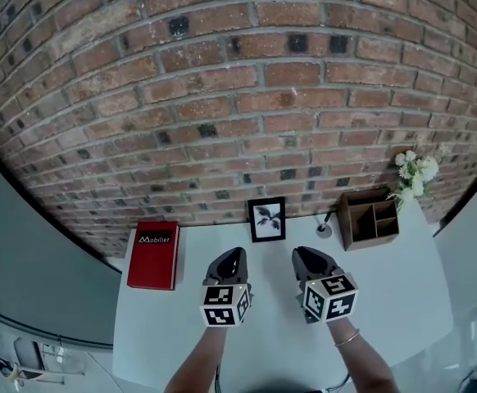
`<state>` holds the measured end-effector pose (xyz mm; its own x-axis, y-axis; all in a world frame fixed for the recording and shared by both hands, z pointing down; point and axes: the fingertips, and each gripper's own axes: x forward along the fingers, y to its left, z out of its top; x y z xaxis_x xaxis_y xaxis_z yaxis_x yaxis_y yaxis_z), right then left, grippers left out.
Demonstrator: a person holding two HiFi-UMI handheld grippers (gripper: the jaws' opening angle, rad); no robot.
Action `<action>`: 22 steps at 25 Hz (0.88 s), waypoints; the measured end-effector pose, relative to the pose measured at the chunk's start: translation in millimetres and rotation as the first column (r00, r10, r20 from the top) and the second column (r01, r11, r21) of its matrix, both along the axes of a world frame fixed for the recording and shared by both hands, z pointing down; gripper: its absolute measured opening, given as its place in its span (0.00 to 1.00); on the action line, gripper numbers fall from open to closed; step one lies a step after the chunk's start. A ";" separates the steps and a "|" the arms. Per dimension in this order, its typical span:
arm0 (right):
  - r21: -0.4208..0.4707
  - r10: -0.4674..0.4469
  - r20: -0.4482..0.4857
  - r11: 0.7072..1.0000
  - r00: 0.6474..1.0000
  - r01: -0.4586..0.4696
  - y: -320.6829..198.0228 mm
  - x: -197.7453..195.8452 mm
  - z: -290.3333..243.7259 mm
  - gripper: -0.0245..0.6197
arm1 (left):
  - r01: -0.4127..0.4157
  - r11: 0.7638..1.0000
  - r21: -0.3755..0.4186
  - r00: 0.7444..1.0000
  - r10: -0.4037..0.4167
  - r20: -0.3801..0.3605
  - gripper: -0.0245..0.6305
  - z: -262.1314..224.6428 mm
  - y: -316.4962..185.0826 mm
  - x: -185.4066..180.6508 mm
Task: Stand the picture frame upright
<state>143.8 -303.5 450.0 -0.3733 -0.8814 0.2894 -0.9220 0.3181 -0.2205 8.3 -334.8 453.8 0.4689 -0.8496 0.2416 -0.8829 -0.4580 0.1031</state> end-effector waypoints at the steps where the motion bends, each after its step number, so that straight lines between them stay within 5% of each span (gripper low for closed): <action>1: 0.001 0.009 0.002 1.000 1.000 -0.009 4.2 0.2 -1.2 0.09 | -0.003 1.000 0.001 1.000 0.003 0.001 0.04 -0.7 4.2 -0.9; 22: -0.003 0.078 -0.029 0.997 0.997 -0.078 53.7 -5.0 -2.6 0.04 | -0.022 1.000 -0.001 1.000 0.022 -0.016 0.03 -8.1 47.8 -24.8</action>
